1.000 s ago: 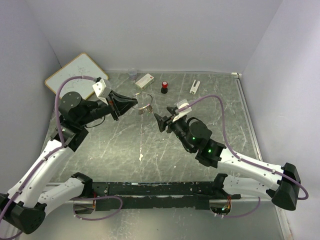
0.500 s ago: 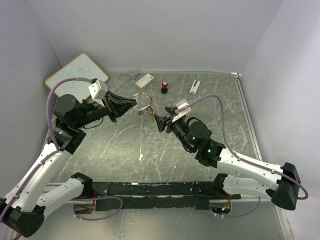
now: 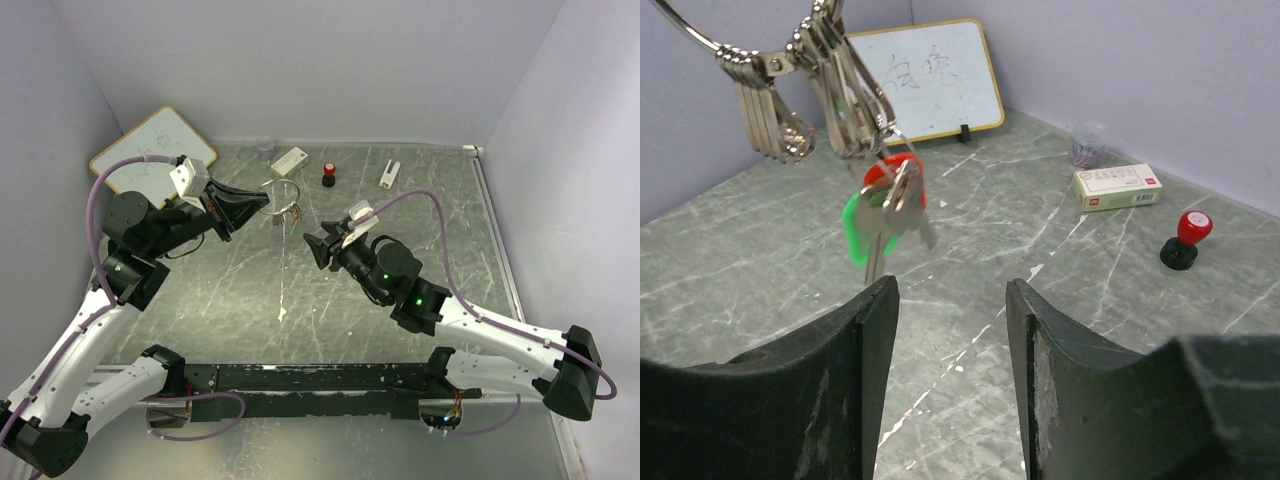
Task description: Remove the keys from the keyring
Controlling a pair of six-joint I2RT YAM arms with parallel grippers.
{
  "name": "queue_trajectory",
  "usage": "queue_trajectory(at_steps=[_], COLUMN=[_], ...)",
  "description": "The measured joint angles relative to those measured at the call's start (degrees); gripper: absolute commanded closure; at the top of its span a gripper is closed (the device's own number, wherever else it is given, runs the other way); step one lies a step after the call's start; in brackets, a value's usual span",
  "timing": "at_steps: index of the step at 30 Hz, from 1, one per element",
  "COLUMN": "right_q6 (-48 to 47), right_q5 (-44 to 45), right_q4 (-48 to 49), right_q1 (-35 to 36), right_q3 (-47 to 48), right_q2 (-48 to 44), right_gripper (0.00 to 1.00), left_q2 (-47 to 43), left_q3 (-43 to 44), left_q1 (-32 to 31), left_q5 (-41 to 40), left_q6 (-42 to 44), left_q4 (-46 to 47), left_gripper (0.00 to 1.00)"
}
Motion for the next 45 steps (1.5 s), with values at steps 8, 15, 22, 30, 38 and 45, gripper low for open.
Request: queue_trajectory(at_steps=[8,15,22,30,38,45], right_q6=[0.94,0.48,0.59,0.37,-1.68,-1.36], right_q5=[-1.86,-2.99,-5.92,-6.27,-3.96,-4.90], right_q4=[-0.07,0.44,1.70,2.29,5.73,5.84], right_q1=[0.00,0.00,0.00,0.00,0.00,0.00], right_q3=[0.07,1.90,3.82,3.87,3.93,4.81], right_q2=[-0.24,0.70,3.58,5.33,8.57,9.16], right_gripper=[0.60,0.59,0.58,0.60,1.00,1.00], left_q2=[0.24,0.22,0.11,-0.09,-0.11,-0.04], left_q3=[-0.07,-0.07,-0.09,-0.74,-1.84,-1.90], left_q1=[0.00,0.00,0.00,0.00,0.00,-0.02], left_q5=[-0.96,-1.11,-1.57,-1.53,-1.27,-3.10], left_q6=[-0.02,-0.02,0.00,-0.22,-1.55,-1.09], left_q4=[0.37,0.35,0.33,0.44,1.42,1.60], left_gripper=[0.93,0.93,0.93,0.93,0.93,0.93])
